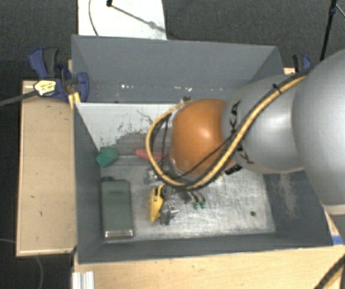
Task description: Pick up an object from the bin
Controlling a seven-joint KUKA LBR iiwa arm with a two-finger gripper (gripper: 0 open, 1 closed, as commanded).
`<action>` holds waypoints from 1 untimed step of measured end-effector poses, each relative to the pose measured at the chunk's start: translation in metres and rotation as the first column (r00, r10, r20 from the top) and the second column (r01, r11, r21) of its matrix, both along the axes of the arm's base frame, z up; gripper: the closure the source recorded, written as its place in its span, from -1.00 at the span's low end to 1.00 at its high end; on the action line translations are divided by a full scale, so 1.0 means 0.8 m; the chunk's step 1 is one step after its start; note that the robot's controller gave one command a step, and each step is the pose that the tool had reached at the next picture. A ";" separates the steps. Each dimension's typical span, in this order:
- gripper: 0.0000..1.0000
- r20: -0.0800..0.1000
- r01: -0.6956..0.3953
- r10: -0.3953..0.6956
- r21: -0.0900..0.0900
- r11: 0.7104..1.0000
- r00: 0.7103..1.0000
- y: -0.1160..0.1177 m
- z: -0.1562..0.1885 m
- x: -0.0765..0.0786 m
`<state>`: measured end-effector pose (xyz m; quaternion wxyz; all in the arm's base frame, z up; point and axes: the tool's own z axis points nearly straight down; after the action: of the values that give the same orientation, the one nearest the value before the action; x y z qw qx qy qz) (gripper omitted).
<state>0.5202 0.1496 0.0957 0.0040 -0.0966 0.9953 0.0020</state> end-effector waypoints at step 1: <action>-1.00 -0.009 -0.140 0.140 -0.005 0.990 0.990 -0.034 -0.010 -0.005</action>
Offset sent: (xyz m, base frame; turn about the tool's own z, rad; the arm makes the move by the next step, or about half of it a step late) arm 0.0018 -0.0043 0.0043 -0.3877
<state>0.5158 0.1221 0.0875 -0.0006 -0.1664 0.9861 -0.0001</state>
